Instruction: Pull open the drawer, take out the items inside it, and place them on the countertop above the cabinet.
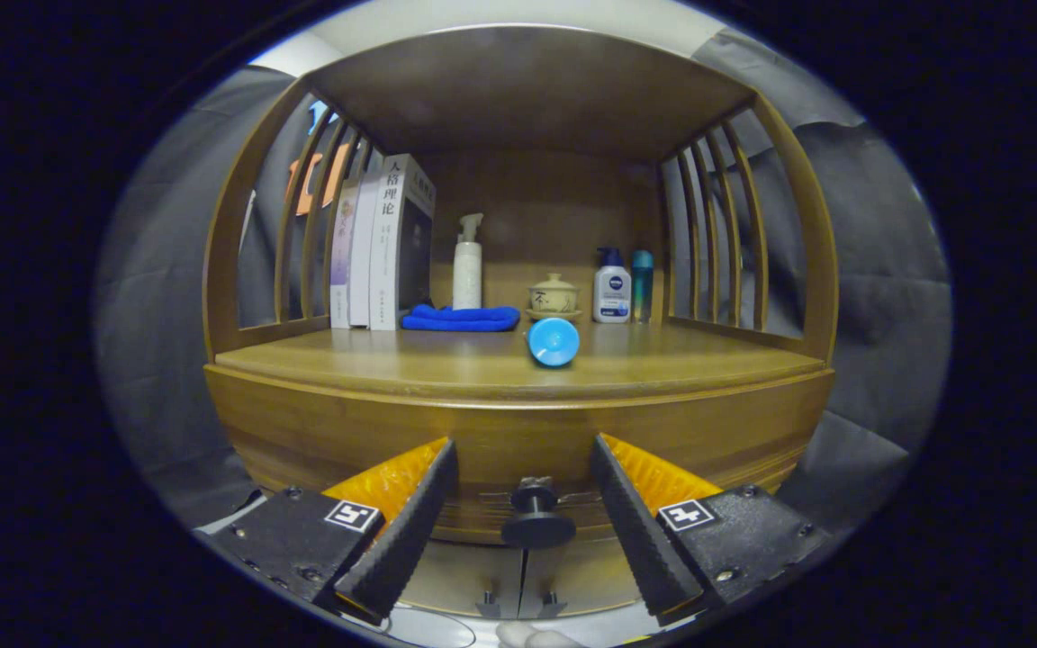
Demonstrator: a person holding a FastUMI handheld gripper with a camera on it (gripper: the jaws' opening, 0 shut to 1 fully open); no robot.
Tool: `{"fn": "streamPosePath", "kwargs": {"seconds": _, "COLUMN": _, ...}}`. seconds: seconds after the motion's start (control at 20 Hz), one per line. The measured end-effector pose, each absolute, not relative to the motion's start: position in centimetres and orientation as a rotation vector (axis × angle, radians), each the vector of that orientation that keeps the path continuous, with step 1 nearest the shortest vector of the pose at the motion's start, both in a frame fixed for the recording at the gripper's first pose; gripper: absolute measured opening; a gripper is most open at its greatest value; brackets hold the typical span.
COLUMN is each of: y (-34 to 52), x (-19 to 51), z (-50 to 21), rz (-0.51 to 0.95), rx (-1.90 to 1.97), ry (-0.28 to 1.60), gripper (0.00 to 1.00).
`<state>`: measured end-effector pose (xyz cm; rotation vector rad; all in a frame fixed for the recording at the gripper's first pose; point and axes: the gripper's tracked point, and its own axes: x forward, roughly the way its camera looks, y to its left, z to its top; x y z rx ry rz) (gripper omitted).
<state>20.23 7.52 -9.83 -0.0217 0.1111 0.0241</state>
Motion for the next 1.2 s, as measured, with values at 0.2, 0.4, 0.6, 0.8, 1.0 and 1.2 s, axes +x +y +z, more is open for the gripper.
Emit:
{"fn": "streamPosePath", "kwargs": {"seconds": 0.2, "y": 7.5, "x": 20.4, "z": -9.9, "rz": 0.023, "rx": -0.047, "ry": 0.123, "gripper": 0.98}}
{"fn": "streamPosePath", "kwargs": {"seconds": 0.4, "y": 5.9, "x": 18.5, "z": -9.8, "rz": 0.042, "rx": -0.056, "ry": 0.204, "gripper": 0.98}}
{"fn": "streamPosePath", "kwargs": {"seconds": 0.6, "y": 2.1, "x": 13.0, "z": -8.8, "rz": 0.013, "rx": -0.028, "ry": 0.215, "gripper": 0.99}}
{"fn": "streamPosePath", "kwargs": {"seconds": 0.8, "y": -0.6, "x": 6.7, "z": -5.9, "rz": 0.0, "rx": -0.024, "ry": 0.143, "gripper": 0.99}}
{"fn": "streamPosePath", "kwargs": {"seconds": 1.0, "y": -1.6, "x": 1.0, "z": -2.2, "rz": 0.008, "rx": -0.021, "ry": 0.067, "gripper": 0.99}}
{"fn": "streamPosePath", "kwargs": {"seconds": 1.2, "y": -3.1, "x": -2.1, "z": 0.1, "rz": 0.001, "rx": -0.002, "ry": 0.032, "gripper": 0.99}}
